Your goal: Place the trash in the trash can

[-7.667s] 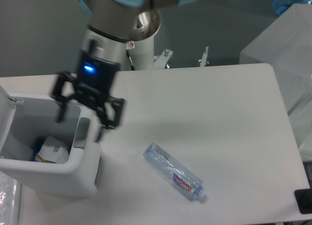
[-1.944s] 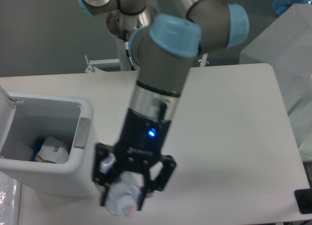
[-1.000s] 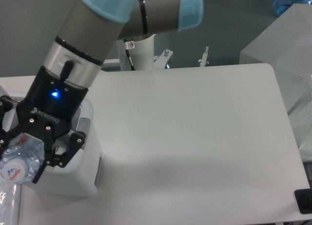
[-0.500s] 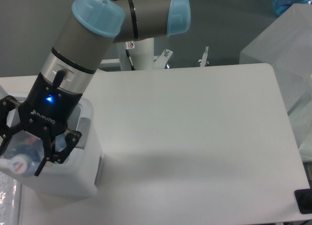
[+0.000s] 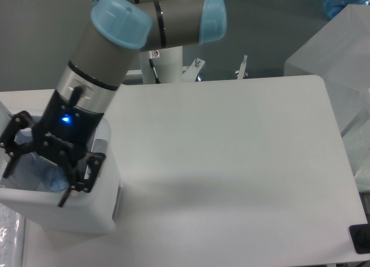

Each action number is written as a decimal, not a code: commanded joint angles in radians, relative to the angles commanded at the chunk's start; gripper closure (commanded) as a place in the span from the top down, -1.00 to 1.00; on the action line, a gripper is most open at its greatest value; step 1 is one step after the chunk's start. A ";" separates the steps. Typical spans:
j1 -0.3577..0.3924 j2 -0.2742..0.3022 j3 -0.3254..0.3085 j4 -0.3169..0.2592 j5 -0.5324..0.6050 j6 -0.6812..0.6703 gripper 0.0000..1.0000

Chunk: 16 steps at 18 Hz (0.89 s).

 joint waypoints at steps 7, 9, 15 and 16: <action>0.169 -0.028 -0.009 -0.005 0.061 0.204 1.00; 0.196 -0.035 -0.029 -0.005 0.151 0.270 1.00; 0.213 -0.061 -0.112 -0.008 0.349 0.623 1.00; 0.213 -0.061 -0.124 -0.008 0.379 0.669 1.00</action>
